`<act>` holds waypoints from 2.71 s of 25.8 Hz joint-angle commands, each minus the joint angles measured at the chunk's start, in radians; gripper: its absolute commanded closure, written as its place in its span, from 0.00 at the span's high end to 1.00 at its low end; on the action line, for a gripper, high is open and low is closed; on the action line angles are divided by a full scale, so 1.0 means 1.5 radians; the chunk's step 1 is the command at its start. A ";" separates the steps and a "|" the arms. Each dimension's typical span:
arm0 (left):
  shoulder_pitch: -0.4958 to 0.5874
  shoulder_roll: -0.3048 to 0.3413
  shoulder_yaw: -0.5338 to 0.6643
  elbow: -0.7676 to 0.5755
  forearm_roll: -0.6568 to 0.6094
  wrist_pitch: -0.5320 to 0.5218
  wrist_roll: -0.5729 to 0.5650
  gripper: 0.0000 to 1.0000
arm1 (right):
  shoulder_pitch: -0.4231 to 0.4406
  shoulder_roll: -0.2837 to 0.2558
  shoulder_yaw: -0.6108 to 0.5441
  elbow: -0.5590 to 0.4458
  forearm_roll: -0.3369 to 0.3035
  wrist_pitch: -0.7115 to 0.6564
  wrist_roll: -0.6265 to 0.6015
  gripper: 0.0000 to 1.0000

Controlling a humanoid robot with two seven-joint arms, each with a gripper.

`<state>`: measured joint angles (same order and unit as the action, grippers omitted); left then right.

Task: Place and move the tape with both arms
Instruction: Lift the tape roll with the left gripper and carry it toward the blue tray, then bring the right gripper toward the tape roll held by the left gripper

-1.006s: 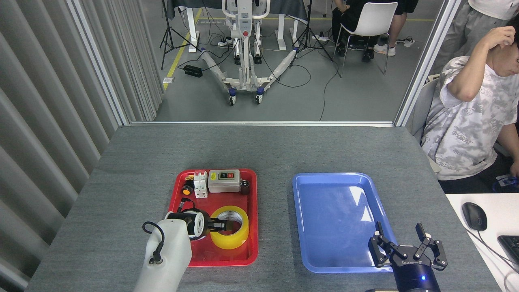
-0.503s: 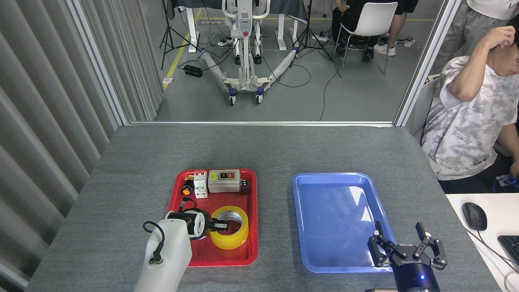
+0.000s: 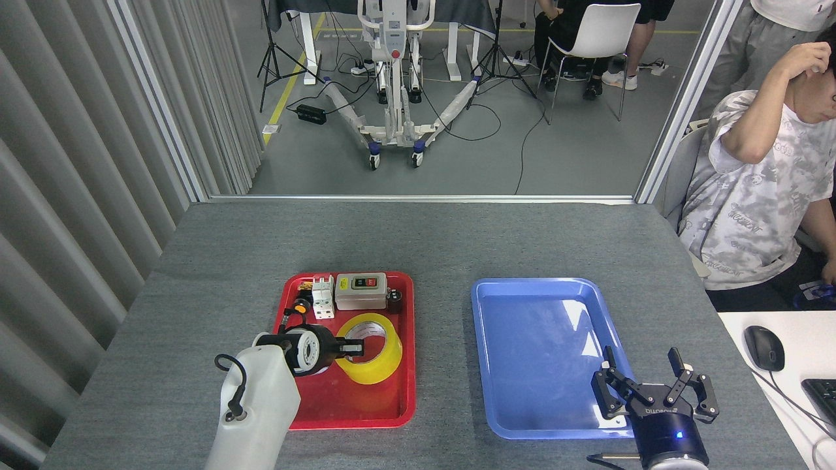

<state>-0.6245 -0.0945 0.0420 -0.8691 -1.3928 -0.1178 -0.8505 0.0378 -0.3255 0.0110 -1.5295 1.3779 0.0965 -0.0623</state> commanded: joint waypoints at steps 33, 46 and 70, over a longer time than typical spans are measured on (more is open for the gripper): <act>0.360 -0.019 -0.094 -0.465 0.754 0.095 -0.094 0.06 | 0.010 -0.116 0.015 -0.009 -0.270 -0.310 -0.005 1.00; 0.354 -0.017 -0.097 -0.454 0.777 0.059 -0.110 0.07 | -0.028 -0.318 0.182 0.035 -0.628 -0.588 0.082 1.00; 0.368 -0.015 -0.123 -0.442 0.856 -0.049 -0.187 0.07 | -0.169 -0.318 0.288 -0.009 -0.453 -0.588 0.131 0.98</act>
<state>-0.0689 -0.1165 -0.1427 -1.5364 -0.1091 -0.1919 -1.1305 -0.2237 -0.7720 0.4435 -1.4944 0.6958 -0.7861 0.1352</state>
